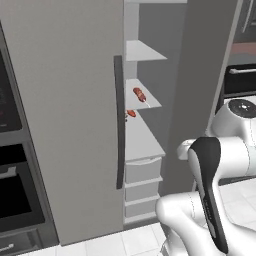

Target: Store the kebab skewer in the freezer for long-term storage. Close the freezer door after placing the cooked food.

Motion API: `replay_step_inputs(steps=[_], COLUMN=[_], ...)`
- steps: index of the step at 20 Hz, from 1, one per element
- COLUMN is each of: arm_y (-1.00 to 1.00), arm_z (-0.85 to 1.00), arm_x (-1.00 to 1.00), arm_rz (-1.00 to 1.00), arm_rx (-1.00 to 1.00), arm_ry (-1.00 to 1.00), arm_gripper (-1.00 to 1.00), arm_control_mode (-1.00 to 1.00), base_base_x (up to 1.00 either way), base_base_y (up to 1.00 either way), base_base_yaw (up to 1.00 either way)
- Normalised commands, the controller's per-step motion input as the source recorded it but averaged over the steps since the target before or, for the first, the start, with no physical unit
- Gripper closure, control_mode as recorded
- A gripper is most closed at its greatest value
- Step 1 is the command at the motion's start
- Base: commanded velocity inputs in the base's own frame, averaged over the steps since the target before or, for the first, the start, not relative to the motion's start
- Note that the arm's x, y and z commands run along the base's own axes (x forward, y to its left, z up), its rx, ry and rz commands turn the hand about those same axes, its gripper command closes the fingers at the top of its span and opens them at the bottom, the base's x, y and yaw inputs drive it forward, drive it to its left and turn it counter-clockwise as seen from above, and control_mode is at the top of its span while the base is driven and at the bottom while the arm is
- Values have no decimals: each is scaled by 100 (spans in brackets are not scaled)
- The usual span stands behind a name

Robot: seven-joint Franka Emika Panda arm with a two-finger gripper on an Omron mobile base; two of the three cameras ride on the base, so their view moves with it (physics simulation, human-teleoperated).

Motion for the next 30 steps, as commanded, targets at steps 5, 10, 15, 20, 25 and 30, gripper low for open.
replay_step_inputs(steps=[5,10,15,20,25,30], arm_y=[0,0,0,0,0,0], arm_z=[0,0,0,0,0,0], arm_x=[0,0,0,0,0,0], arm_rz=[0,0,0,0,0,0], arm_rx=[0,0,0,0,0,0], arm_ry=[0,0,0,0,0,0], arm_gripper=[-100,-100,-100,-100,-100,-100], arm_control_mode=[100,100,100,100,100,100], base_base_x=[-2,-13,-22,-28,-25,-12], base_base_y=[-3,-2,-9,-10,-6,-1], base_base_yaw=[1,4,2,0,0,0])
